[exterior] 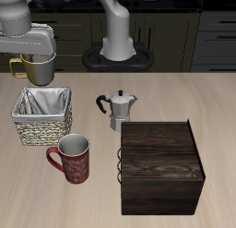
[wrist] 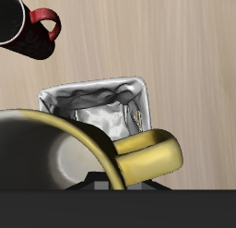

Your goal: Place the white and yellow mug in the basket

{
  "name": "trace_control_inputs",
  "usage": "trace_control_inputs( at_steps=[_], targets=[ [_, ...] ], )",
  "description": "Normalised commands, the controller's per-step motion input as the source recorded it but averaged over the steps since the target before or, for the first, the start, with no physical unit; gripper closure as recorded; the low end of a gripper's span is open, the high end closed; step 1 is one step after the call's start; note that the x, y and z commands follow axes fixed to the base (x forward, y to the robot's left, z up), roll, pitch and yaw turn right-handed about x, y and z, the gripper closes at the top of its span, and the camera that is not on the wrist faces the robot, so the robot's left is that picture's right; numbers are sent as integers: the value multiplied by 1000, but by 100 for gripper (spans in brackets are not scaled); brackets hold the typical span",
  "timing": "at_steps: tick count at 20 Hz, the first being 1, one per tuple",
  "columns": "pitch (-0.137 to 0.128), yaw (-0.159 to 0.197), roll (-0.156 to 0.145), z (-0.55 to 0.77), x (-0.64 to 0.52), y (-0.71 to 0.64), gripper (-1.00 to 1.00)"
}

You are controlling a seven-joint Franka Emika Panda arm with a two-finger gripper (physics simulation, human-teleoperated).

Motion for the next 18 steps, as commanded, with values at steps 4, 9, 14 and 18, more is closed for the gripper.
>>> trace_control_inputs(
  at_steps=[4, 9, 14, 18],
  targets=[
    [37, -9, 0, -278, 65, -7, 100],
    [15, -12, 3, -164, 48, 39, 100],
    [30, -18, -2, -222, 24, -12, 100],
    [16, -10, -19, -94, -32, -63, 100]
  ],
)
